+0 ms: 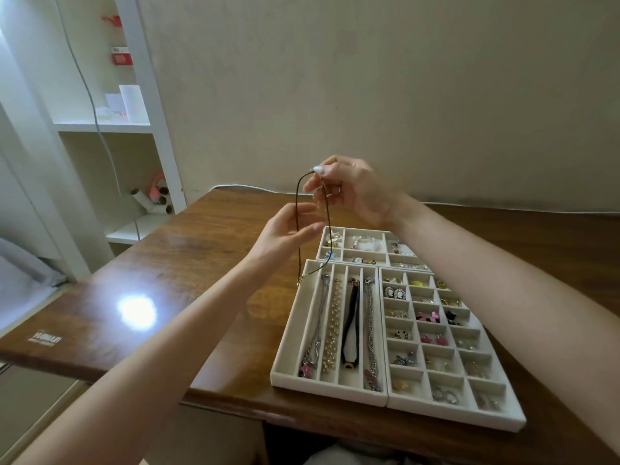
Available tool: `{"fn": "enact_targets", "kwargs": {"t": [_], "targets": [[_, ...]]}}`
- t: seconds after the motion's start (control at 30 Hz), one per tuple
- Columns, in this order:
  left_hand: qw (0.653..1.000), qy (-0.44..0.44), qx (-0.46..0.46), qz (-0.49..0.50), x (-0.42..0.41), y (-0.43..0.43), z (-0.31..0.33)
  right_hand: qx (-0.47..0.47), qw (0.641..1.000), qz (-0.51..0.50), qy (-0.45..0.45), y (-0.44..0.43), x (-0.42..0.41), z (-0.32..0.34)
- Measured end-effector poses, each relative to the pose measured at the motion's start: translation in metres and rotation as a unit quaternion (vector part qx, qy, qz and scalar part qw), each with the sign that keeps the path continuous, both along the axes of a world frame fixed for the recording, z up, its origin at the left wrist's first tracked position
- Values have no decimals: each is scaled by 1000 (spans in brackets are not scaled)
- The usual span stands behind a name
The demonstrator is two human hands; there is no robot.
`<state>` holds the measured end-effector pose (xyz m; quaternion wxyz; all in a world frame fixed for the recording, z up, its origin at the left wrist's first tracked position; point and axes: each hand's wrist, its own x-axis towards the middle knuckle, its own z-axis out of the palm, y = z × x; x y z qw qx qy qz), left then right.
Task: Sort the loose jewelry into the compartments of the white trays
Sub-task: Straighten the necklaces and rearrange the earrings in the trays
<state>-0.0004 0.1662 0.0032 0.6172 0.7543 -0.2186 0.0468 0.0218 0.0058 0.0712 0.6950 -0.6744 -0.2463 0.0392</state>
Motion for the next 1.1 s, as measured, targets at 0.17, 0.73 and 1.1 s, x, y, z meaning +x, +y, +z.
{"fn": "enact_targets", "kwargs": {"t": [0.17,0.73,1.1], "targets": [[999,-17,-39,-6,-2,-6,14,-11,999,-31,-3,-1,4,-6],[996,-23,85,-25,-18,5,9,-72,963,-259,27,-28,29,-27],[985,-10,159,66,-36,20,-23,-82,939,-330,55,-48,40,-67]]}}
